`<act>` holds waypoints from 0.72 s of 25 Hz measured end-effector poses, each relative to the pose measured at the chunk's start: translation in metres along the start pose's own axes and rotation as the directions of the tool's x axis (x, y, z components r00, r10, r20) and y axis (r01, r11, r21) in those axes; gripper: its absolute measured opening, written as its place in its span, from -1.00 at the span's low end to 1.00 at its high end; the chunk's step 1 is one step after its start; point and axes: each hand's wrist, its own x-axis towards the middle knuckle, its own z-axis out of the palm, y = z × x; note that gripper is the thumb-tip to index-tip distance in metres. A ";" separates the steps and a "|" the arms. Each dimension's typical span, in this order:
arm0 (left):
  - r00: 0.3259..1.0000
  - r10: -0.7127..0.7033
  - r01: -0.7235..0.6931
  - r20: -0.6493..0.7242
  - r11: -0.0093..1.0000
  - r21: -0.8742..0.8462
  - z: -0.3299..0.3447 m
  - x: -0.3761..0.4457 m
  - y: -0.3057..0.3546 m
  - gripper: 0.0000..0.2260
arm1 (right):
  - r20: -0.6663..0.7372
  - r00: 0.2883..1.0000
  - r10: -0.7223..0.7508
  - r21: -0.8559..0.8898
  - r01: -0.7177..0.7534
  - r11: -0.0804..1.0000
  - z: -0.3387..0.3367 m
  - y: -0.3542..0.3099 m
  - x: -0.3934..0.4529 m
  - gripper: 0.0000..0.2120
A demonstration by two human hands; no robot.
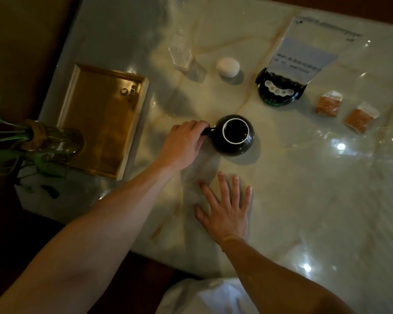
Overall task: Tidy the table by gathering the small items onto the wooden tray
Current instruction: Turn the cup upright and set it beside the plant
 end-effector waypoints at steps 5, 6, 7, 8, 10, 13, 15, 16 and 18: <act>0.999 0.048 -0.049 0.004 0.998 0.029 -0.004 -0.013 0.012 -0.60 | -0.025 1.000 -0.001 0.015 0.001 1.000 0.002 0.000 0.000 -0.37; 0.998 0.062 -0.062 0.017 0.997 0.038 -0.007 -0.014 0.014 -0.59 | -0.024 1.000 0.000 0.018 0.001 1.000 0.003 0.000 0.000 -0.36; 0.996 0.076 -0.078 0.036 0.996 0.050 -0.009 -0.015 0.017 -0.58 | -0.022 1.000 -0.001 0.016 0.002 1.000 0.004 0.000 0.000 -0.33; 0.995 0.082 -0.084 0.048 0.995 0.045 -0.013 -0.015 0.019 -0.58 | -0.021 1.000 -0.003 0.011 0.003 1.000 0.004 0.001 0.000 -0.31; 0.996 0.072 -0.070 0.047 0.997 -0.031 -0.022 -0.014 0.026 -0.61 | -0.026 1.000 -0.008 0.010 0.008 1.000 0.003 0.001 0.000 -0.33; 0.998 0.031 -0.024 0.055 0.992 -0.125 -0.041 -0.011 0.040 -0.70 | -0.034 0.999 -0.016 0.008 0.016 1.000 0.002 0.003 -0.001 -0.35; 0.996 -0.060 0.068 0.067 0.989 -0.135 -0.055 -0.009 0.042 -0.76 | -0.042 0.999 -0.008 0.007 0.008 1.000 0.002 0.003 -0.001 -0.35; 0.988 -0.134 0.145 0.082 0.979 -0.142 -0.062 -0.009 0.041 -0.78 | -0.039 0.999 -0.003 0.010 0.003 1.000 0.002 0.003 -0.001 -0.35; 0.934 -0.313 0.345 0.174 0.916 -0.206 -0.072 -0.008 0.034 -0.79 | -0.029 1.000 0.002 0.009 -0.001 1.000 0.002 0.002 -0.001 -0.35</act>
